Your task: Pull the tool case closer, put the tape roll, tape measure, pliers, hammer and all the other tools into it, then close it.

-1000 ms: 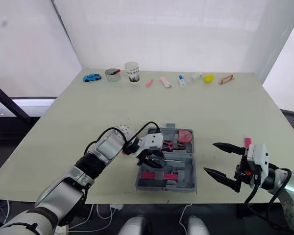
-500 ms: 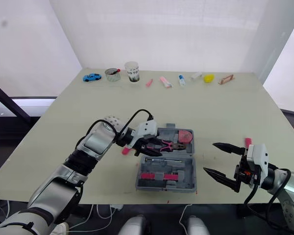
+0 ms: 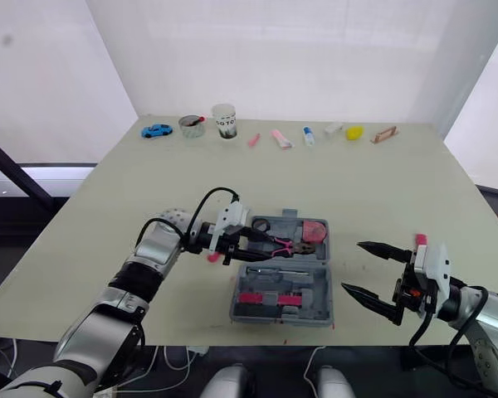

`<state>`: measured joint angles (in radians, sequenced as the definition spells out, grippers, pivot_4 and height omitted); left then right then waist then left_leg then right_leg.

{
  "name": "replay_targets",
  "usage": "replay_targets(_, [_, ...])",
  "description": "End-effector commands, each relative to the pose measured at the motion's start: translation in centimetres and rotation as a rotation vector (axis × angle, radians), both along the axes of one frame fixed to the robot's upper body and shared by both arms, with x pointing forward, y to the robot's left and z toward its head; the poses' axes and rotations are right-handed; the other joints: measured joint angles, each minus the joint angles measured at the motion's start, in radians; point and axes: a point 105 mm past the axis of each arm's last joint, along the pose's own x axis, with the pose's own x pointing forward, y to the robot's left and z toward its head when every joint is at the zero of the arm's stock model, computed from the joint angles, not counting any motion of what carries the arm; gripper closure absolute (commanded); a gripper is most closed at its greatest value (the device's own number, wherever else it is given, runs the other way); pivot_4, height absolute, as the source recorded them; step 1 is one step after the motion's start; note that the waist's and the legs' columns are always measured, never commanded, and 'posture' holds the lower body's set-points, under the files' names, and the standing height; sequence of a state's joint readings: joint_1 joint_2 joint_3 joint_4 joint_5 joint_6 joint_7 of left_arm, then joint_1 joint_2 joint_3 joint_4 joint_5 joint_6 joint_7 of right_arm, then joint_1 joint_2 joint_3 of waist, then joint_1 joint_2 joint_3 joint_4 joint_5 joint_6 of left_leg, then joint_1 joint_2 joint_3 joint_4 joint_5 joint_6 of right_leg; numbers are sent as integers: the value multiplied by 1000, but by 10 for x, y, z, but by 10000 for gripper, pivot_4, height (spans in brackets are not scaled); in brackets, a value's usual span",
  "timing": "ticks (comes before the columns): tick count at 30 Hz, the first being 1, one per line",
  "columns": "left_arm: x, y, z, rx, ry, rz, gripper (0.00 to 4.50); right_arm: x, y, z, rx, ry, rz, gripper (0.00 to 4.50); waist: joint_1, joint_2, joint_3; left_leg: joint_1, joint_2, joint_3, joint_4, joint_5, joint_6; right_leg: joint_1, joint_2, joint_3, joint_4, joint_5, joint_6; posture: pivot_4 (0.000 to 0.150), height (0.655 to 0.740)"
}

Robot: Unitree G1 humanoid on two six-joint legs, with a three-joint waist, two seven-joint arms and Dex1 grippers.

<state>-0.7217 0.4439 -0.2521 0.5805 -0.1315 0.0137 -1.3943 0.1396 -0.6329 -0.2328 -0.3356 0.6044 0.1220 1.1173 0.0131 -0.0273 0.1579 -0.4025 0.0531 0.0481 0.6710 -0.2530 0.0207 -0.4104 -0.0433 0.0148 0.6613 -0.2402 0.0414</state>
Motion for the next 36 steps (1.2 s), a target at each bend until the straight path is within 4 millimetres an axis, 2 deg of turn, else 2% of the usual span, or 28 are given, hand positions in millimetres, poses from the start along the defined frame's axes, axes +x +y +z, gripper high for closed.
replay_targets(1, [1,3,2,-2,-24,-15,22107,-1,2,8,5,-52,4,0,-1,0,0,0,0,0,0,0,0,0,0,0,0,0,0,1500,7400])
replay_targets(10, [-12,-10,-8,-8,-7,-106,22107,-1,2,6,7,-51,0,0,0,0,0,0,0,0,0,0,0,0,0,0,0,0,0,1500,7400])
replay_targets(13, [-13,-13,-10,-28,9,-120,29739,-1,2,6,6,-50,0,0,0,0,0,0,0,0,0,0,0,0,0,0,0,0,0,1500,7400])
replay_targets(16, [-13,-16,-14,-41,8,-125,42470,-2,0,6,3,-47,-3,0,-1,0,0,0,0,0,0,0,0,0,0,0,0,0,0,1500,7400])
replay_targets(17, [-13,-18,-16,-42,9,-126,44752,-2,0,6,3,-47,-3,0,-1,0,0,0,0,0,0,0,0,0,0,0,0,0,0,1500,7400])
replay_targets(36, [-7,-22,-33,13,-12,-112,44752,-2,0,5,0,-51,-11,0,-1,0,0,0,0,0,0,0,0,0,0,0,0,0,0,1500,7400])
